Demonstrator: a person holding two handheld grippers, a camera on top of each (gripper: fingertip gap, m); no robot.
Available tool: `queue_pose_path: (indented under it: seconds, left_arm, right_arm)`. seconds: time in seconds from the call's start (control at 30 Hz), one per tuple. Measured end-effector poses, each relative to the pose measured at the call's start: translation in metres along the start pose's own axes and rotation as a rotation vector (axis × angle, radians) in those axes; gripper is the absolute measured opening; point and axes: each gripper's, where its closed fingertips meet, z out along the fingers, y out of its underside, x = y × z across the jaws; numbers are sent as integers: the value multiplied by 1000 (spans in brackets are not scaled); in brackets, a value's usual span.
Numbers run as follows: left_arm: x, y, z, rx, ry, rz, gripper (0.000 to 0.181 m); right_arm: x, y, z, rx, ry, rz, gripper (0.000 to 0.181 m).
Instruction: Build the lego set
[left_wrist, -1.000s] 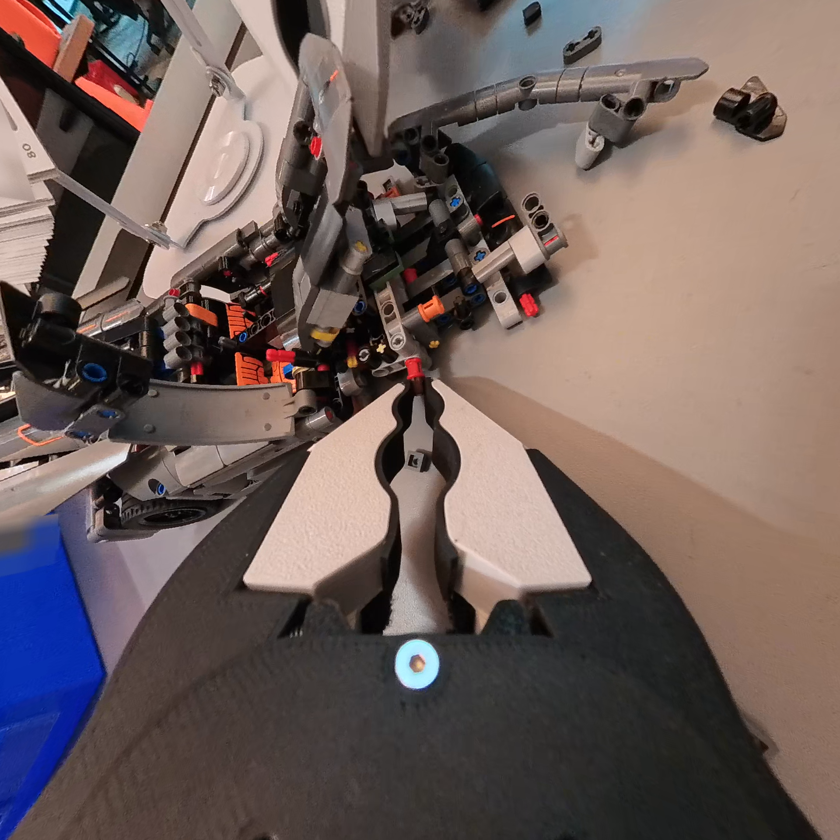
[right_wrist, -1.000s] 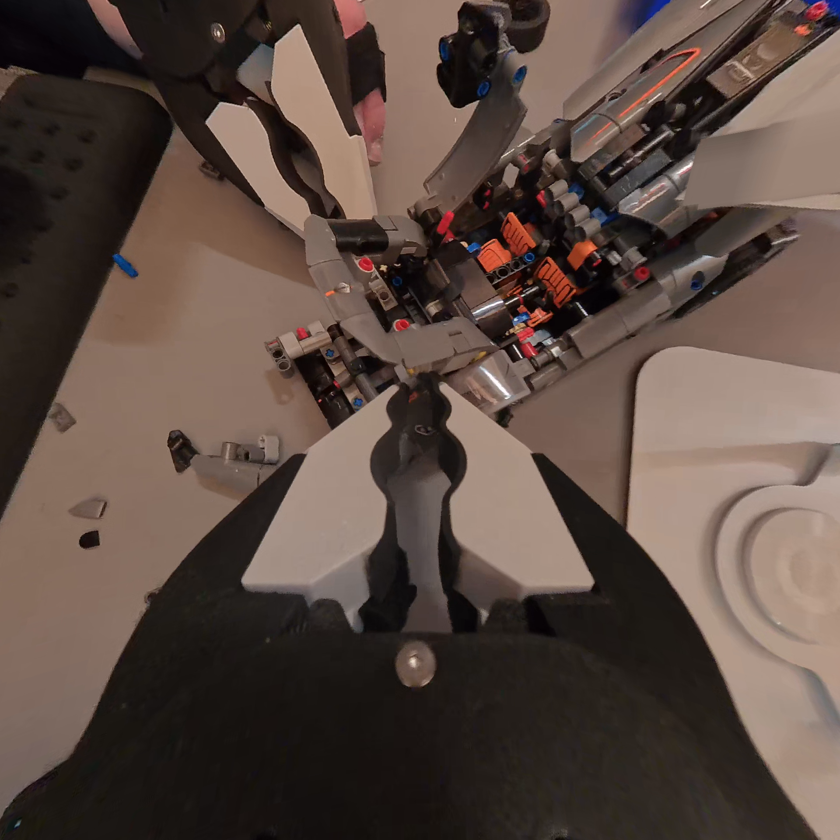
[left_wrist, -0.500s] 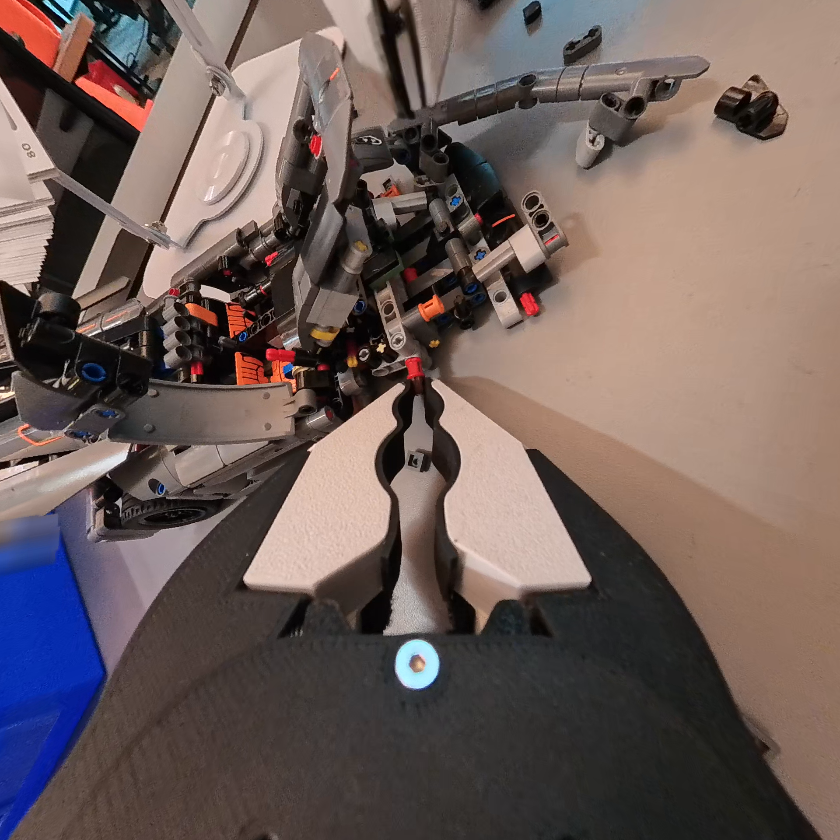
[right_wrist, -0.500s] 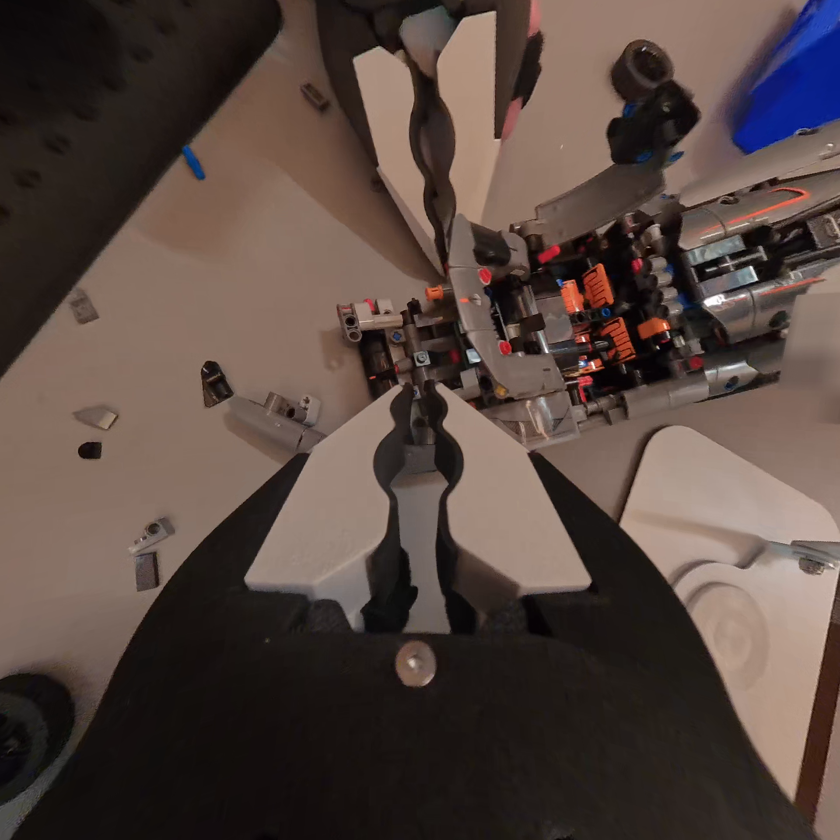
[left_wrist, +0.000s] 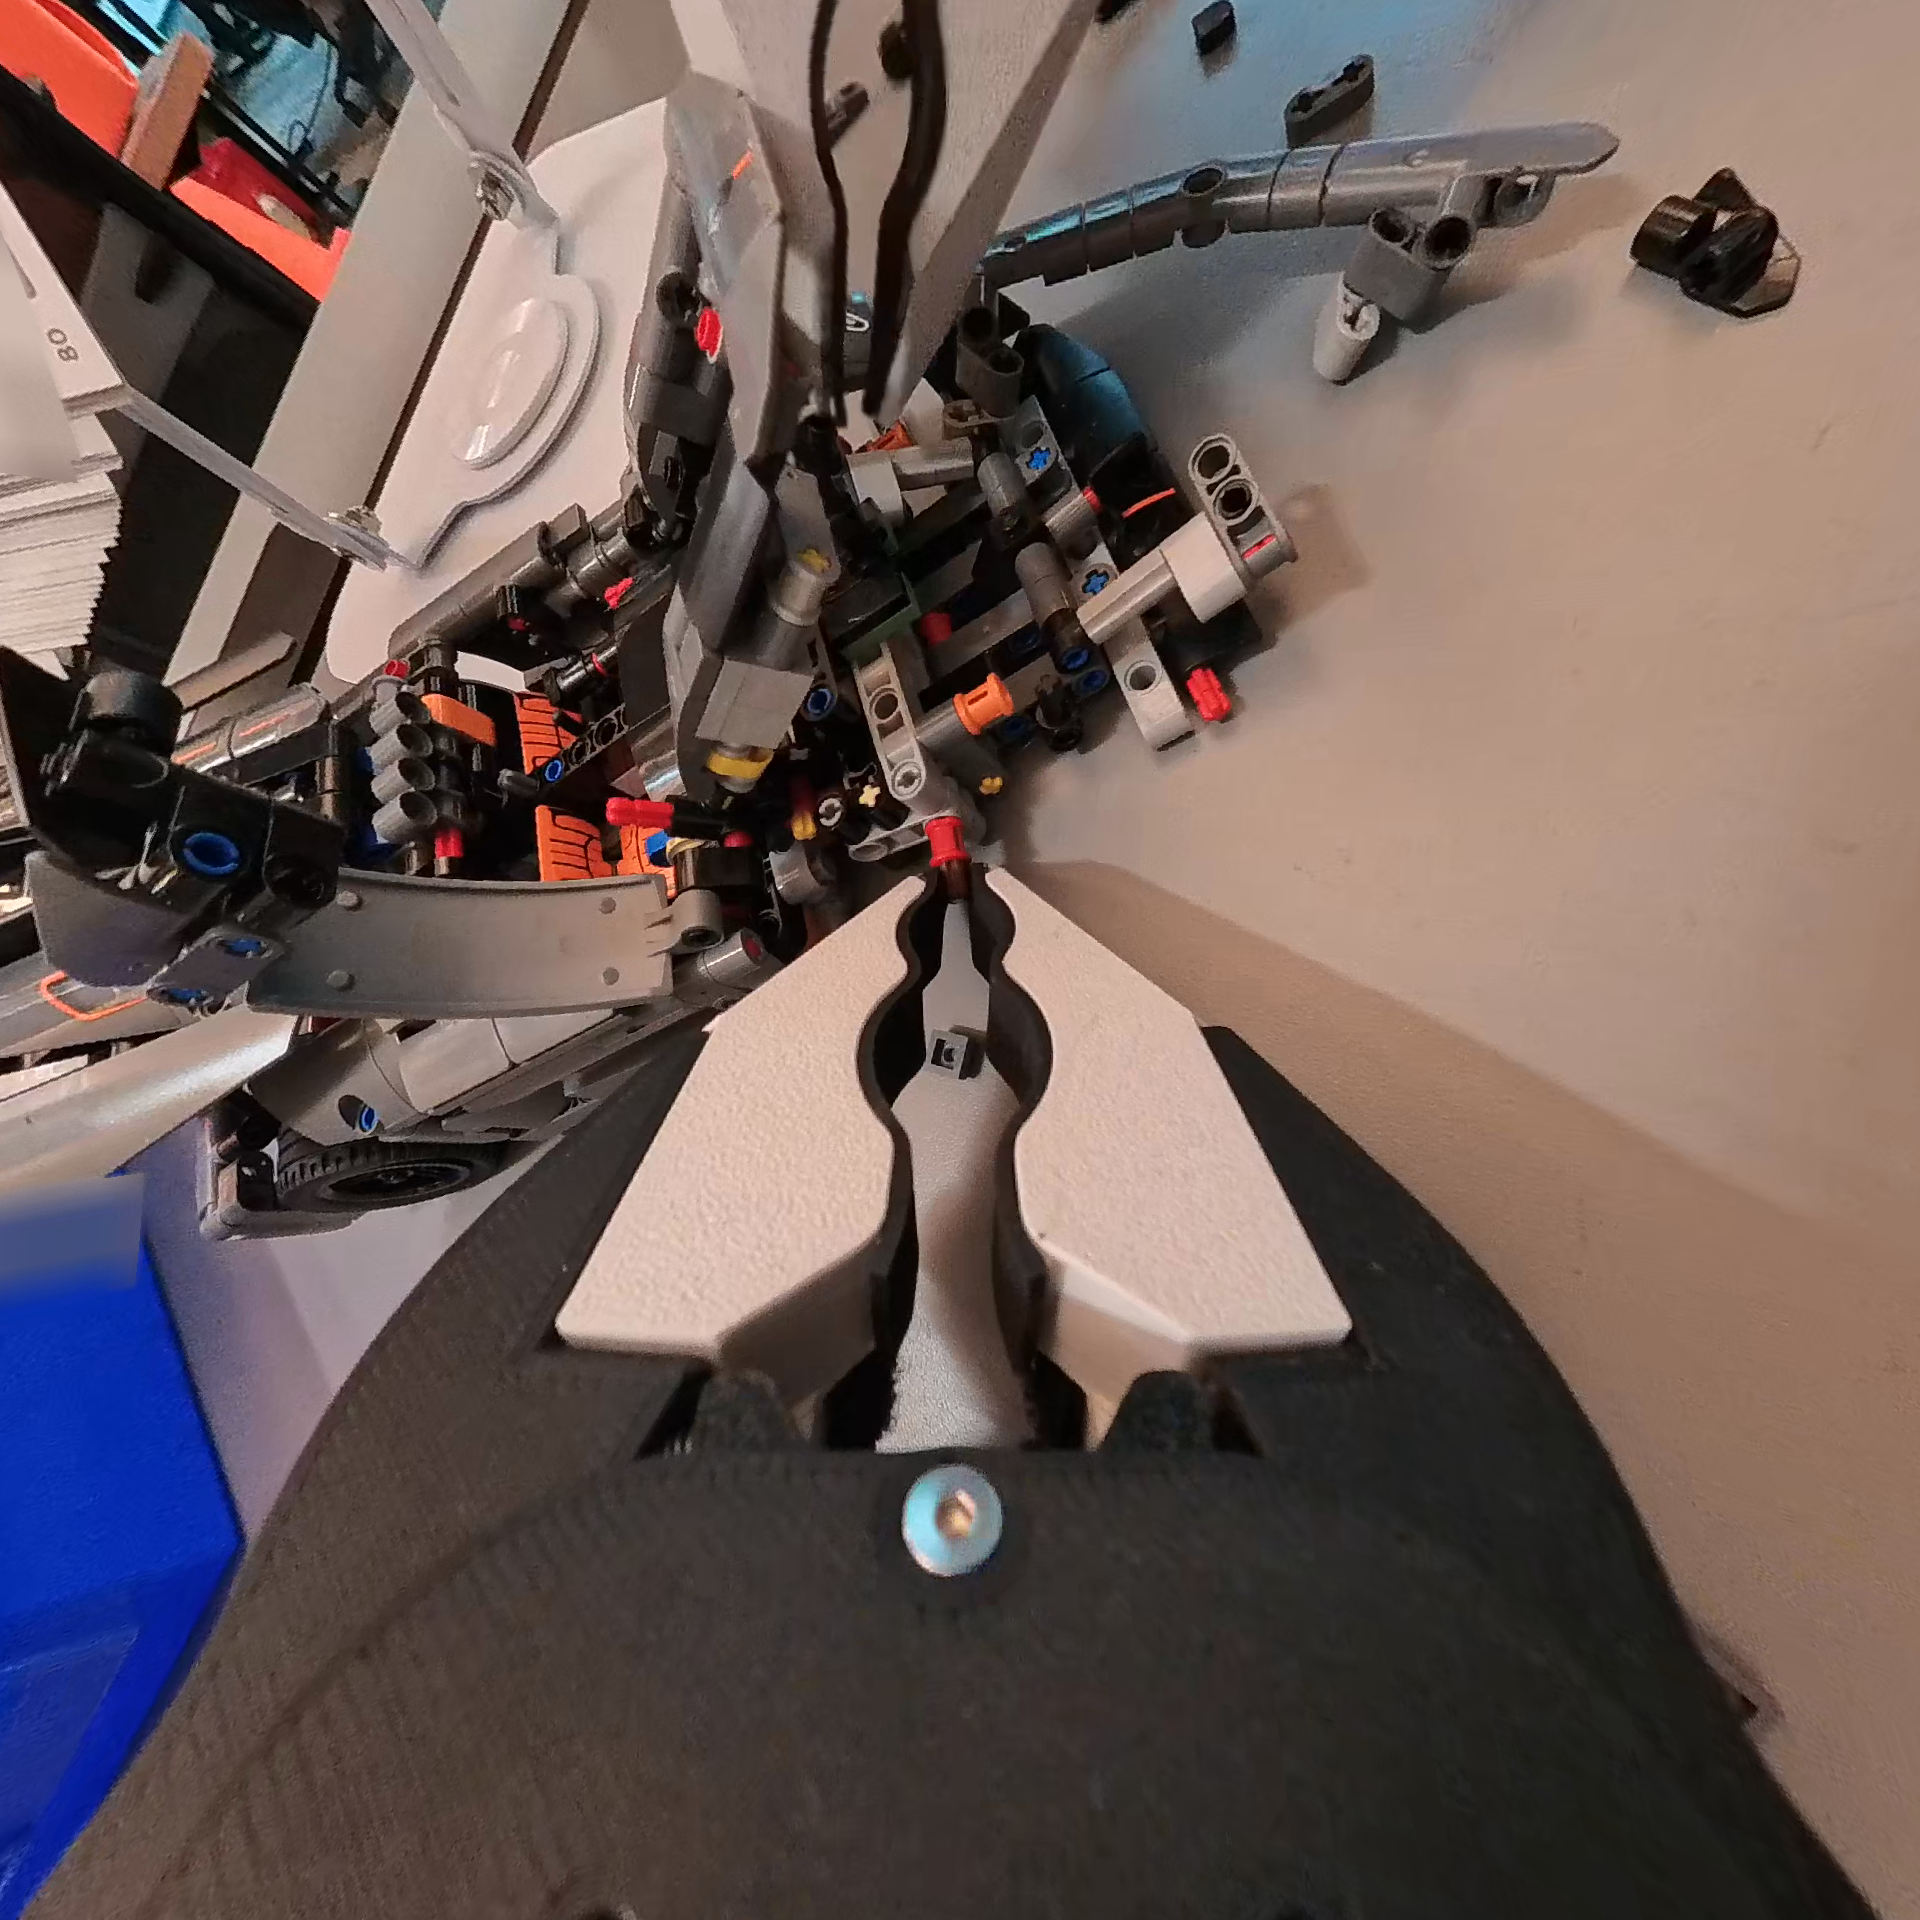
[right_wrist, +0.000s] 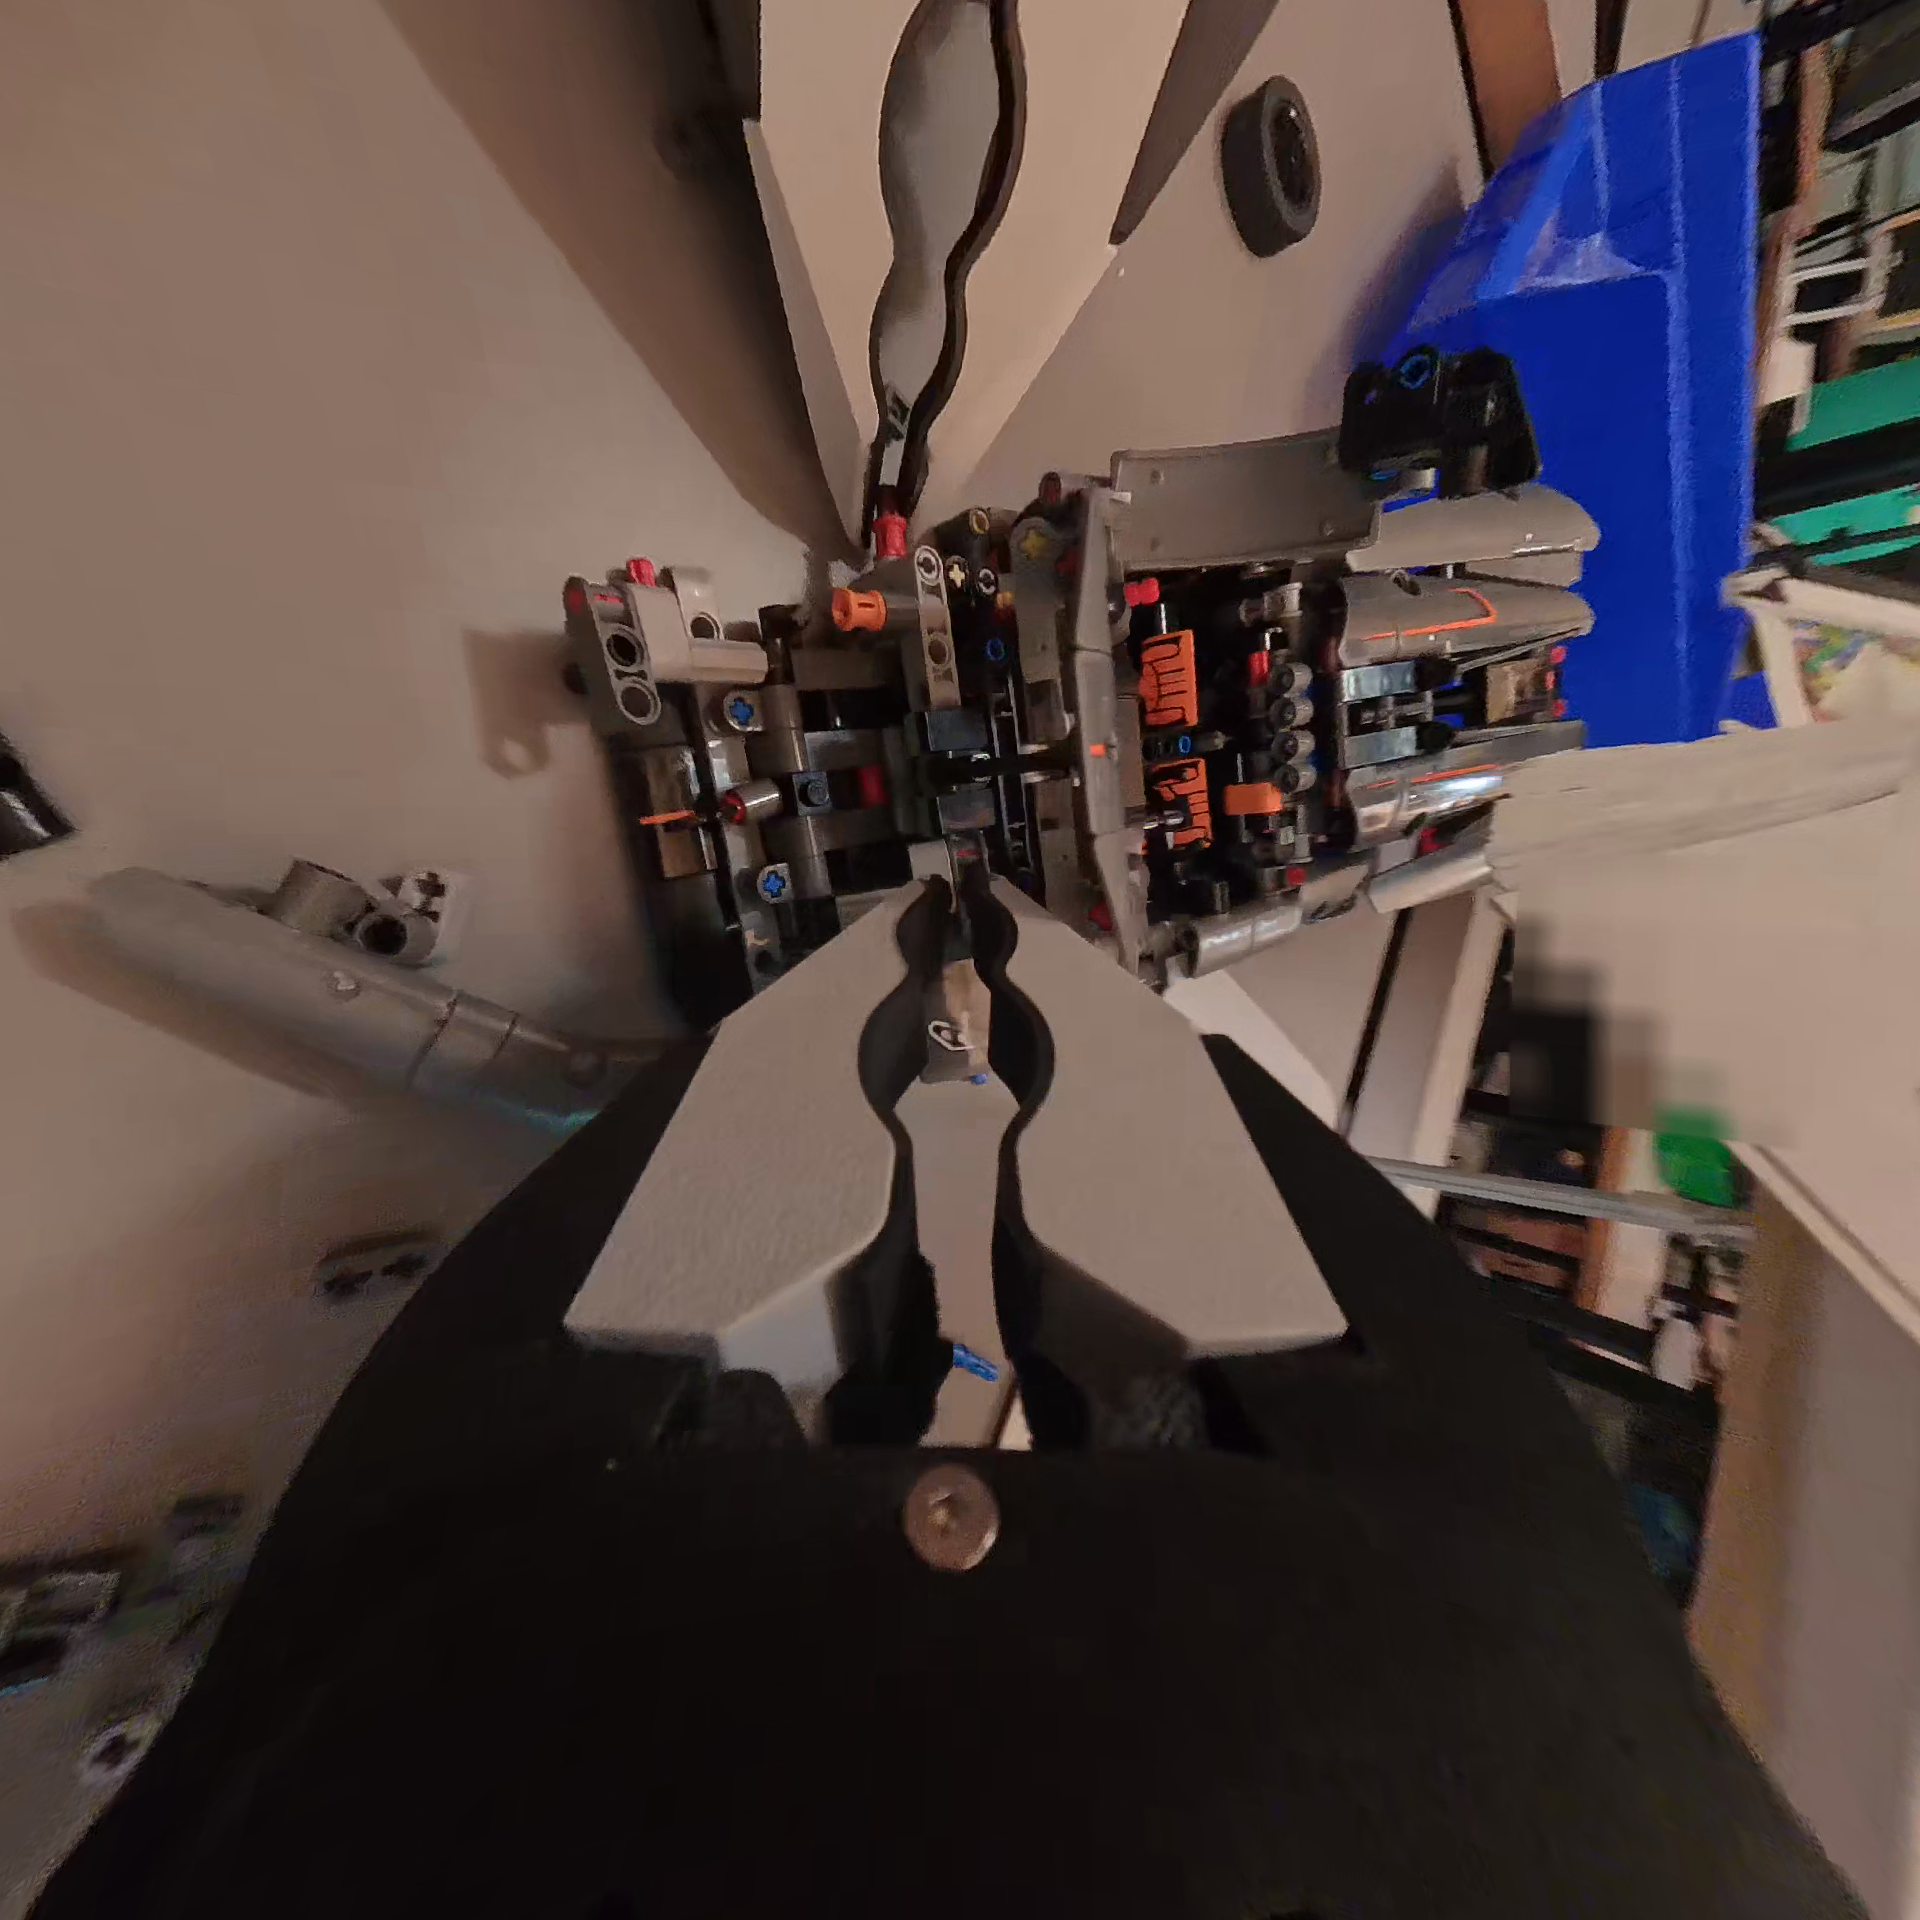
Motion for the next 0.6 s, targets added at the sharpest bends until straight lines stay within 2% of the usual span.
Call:
queue_pose_path:
  seconds: [0.3,0.43,0.6]
  left_arm:
    - [2,1,1,-6,7,9,0]
    - [3,1,2,-12,8,21,0]
    - [-1,0,1,-3,-11,9,1]
  right_arm:
    - [6,11,1,-17,122,-47,10]
    - [6,13,3,-28,142,-46,17]
    - [8,13,6,-21,158,-14,17]
